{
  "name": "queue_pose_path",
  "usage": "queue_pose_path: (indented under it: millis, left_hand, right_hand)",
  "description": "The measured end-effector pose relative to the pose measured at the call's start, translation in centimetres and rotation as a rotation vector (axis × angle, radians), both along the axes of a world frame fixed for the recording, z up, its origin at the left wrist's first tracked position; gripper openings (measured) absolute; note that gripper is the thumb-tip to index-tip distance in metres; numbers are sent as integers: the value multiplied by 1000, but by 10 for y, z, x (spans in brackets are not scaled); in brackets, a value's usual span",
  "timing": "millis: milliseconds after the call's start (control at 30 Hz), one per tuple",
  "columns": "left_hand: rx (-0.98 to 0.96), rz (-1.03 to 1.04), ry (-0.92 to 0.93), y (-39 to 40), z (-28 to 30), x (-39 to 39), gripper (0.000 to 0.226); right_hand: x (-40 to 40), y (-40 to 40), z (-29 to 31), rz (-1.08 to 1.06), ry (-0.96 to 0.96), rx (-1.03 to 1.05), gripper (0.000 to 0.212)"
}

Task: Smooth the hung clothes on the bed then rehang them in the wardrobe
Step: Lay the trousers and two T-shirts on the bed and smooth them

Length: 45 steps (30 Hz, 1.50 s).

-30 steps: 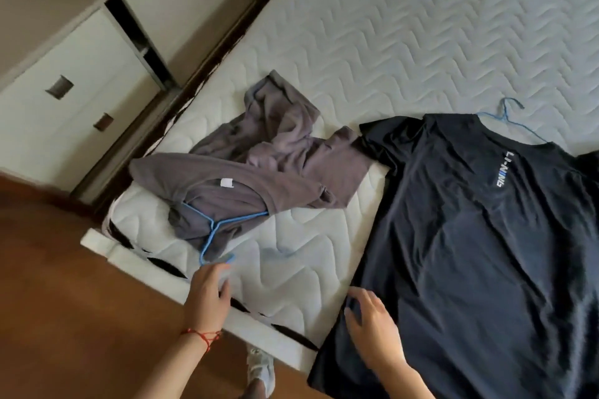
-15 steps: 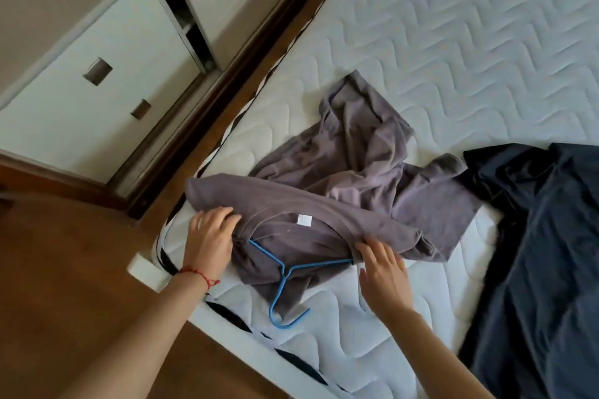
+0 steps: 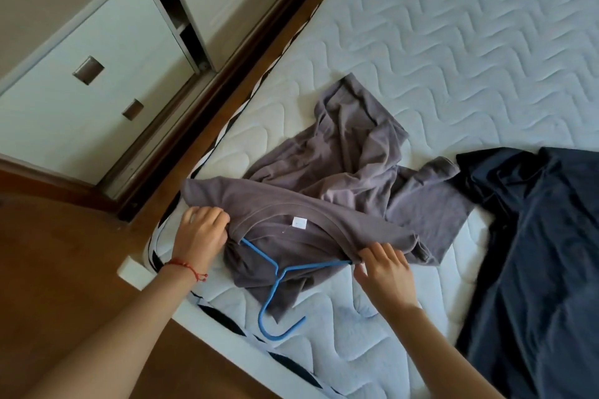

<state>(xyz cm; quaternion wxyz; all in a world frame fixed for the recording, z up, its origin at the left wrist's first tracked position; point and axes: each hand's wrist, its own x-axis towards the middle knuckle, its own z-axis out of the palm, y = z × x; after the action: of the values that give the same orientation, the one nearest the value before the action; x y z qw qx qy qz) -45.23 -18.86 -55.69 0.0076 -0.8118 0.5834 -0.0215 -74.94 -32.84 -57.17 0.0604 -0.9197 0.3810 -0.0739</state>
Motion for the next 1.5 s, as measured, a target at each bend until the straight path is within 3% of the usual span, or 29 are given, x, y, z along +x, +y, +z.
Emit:
queue_pose_path:
  millis: [67,200,400,600,833,967,1100,1300,1500]
  left_hand:
    - [-47,-21,39,0,14,3,19]
    - [-199,9,161,8,55,4,24]
    - [-361,167,255,38,130,-19,8]
    - [-547,172,257,71,235,-46,33]
    - [-805,221,201,105,367,-63,33]
    - [-956,169,136,113,445,-66,15]
    - [-1081,98,79,116,511,-65,15]
    - [-1238,-19,56,127,582,-53,13]
    - [-1340,-182,99,162,619,-31,8]
  right_hand:
    - [-3,1,9,-10,-60,-20,3]
    - [-4,5,43,-40,-203,-34,21]
    - [-11,23,115,-145,-369,73,29]
    - [-24,31,227,-109,-566,38,30]
    - [-29,56,374,-23,-770,-61,32]
    - [-33,69,449,3,-859,-106,17]
    - [-38,83,513,-5,-900,-190,11]
    - [-43,113,581,-91,-937,-329,18]
    - [-33,174,612,-205,-972,-442,22]
